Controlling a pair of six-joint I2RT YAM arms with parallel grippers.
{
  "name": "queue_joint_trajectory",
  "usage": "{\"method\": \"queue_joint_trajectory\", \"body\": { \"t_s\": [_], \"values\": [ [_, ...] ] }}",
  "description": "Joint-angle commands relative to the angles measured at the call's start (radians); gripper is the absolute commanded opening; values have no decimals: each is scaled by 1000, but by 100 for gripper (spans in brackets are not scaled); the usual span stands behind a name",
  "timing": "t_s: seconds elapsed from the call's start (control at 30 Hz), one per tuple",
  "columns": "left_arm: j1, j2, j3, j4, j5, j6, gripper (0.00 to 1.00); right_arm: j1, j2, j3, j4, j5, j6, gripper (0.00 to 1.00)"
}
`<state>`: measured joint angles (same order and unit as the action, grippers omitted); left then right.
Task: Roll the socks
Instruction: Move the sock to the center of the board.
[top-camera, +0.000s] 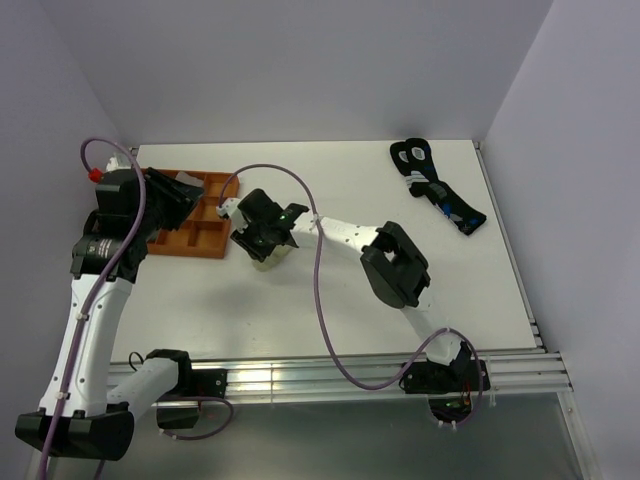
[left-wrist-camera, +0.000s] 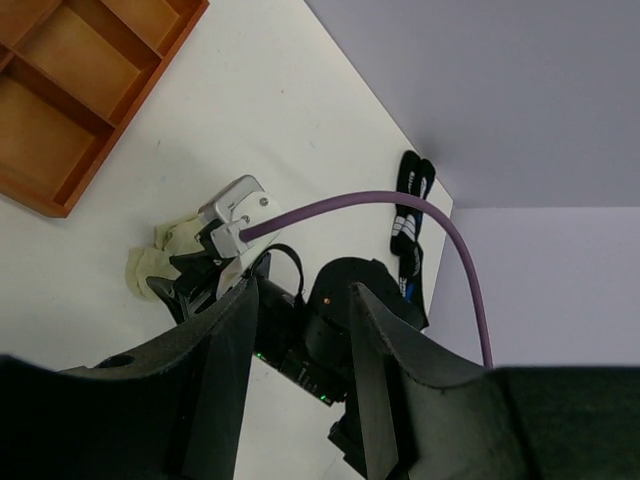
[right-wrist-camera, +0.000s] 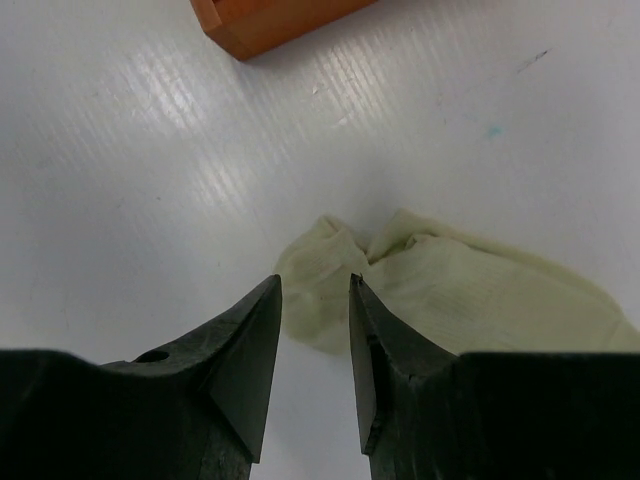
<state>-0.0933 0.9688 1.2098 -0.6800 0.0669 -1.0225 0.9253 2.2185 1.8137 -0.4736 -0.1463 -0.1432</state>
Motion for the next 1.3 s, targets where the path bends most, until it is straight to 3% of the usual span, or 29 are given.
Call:
{"method": "queue_joint_trajectory", "body": {
  "t_s": [0.0, 0.47, 1.27],
  "values": [
    [-3, 14, 59, 2, 19, 44, 47, 7, 36, 65, 27, 19, 19, 41],
    [-2, 61, 73, -7, 25, 79, 48, 29, -6, -22, 27, 17, 68, 41],
    [0, 84, -21, 56, 54, 96, 47, 35, 53, -117, 113, 19, 57, 42]
  ]
}}
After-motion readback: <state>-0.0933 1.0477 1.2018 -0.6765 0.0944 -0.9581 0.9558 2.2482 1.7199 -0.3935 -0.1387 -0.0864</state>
